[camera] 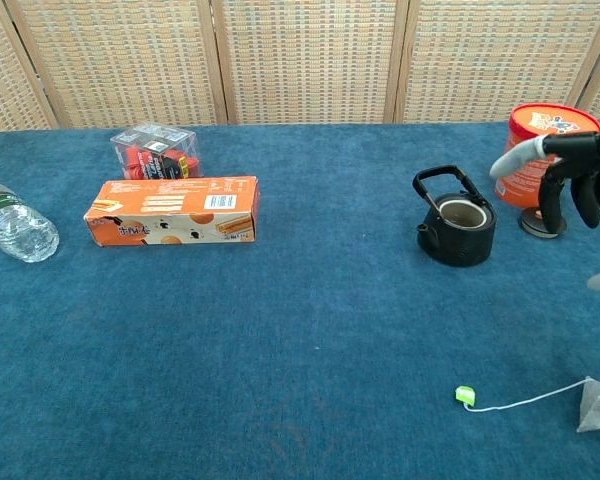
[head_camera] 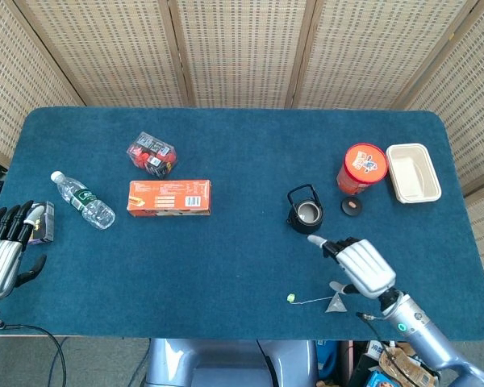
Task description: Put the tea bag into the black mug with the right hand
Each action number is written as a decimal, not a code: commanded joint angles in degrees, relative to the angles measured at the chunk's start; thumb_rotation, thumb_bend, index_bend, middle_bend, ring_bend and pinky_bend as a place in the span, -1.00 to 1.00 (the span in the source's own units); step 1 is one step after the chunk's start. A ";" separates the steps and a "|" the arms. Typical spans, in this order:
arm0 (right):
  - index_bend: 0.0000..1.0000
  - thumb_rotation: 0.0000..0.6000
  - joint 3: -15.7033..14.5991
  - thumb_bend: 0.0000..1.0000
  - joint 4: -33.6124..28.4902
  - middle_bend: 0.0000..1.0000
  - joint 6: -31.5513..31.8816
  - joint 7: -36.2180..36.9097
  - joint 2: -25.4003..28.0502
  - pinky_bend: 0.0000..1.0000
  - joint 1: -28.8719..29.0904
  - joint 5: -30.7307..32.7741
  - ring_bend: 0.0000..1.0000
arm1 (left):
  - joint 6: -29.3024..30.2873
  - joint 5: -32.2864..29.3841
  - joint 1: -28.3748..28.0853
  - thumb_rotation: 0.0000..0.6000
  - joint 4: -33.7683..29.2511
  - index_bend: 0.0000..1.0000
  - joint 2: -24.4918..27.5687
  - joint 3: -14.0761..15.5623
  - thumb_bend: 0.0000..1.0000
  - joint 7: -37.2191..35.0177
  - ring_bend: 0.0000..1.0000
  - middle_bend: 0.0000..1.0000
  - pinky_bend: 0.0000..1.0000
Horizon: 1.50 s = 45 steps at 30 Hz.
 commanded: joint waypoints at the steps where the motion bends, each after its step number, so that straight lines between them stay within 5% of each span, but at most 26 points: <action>1: -0.51 1.00 -0.51 -0.75 -0.61 0.21 -1.17 -1.16 -0.62 0.27 0.71 0.44 0.24 | -0.14 -0.09 -0.15 1.00 -0.09 -1.00 0.04 -0.07 -0.25 0.12 -1.00 -1.00 -1.00; 21: -0.11 1.00 -2.67 -0.75 3.48 0.65 -4.07 -10.07 -8.90 0.79 1.97 5.15 0.73 | -0.67 -1.33 -0.68 1.00 -0.32 -1.00 -0.40 0.03 -0.25 0.65 -1.00 -1.00 -1.00; 45: 0.00 1.00 -4.25 -0.75 3.52 0.75 -12.11 -23.56 -15.22 0.90 5.73 15.00 0.85 | -1.24 -1.91 -0.98 1.00 1.02 -1.00 -1.29 0.47 -0.24 -0.56 -1.00 -1.00 -1.00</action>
